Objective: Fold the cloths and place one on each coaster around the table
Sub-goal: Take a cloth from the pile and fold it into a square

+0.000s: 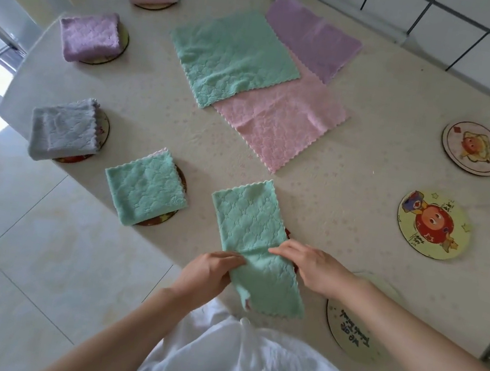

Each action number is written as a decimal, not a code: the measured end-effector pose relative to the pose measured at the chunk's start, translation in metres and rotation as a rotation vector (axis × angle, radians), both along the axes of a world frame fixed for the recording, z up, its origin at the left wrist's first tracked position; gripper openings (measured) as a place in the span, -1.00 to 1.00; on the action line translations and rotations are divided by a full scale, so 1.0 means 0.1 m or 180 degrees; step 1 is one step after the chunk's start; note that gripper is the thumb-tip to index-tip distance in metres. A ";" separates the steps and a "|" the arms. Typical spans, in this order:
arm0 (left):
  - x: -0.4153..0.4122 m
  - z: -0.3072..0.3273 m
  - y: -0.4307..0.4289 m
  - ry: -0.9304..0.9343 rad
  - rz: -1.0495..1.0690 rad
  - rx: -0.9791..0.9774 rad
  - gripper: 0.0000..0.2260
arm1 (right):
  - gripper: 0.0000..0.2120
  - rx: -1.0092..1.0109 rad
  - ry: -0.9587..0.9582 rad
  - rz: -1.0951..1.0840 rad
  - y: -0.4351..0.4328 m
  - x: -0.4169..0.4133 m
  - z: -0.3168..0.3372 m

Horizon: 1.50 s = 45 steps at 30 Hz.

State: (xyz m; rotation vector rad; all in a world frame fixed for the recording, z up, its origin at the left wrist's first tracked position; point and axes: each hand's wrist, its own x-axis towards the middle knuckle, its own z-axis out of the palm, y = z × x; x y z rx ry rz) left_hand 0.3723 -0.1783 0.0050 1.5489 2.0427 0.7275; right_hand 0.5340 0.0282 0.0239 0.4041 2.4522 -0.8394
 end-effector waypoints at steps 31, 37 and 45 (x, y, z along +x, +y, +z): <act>-0.90 0.09 0.57 -0.3187 0.2542 -0.1030 -0.92 | -0.85 -0.0500 -0.0281 -0.1926 0.26 -0.96 0.00; -1.00 0.02 0.70 -0.2660 0.2387 -0.1072 -0.88 | -0.83 -0.0305 -0.0301 -0.1972 0.26 -0.98 -0.01; -1.01 0.01 0.75 -0.1135 0.2001 -0.1226 -0.91 | -0.78 -0.0270 -0.0404 -0.2091 0.29 -0.99 -0.07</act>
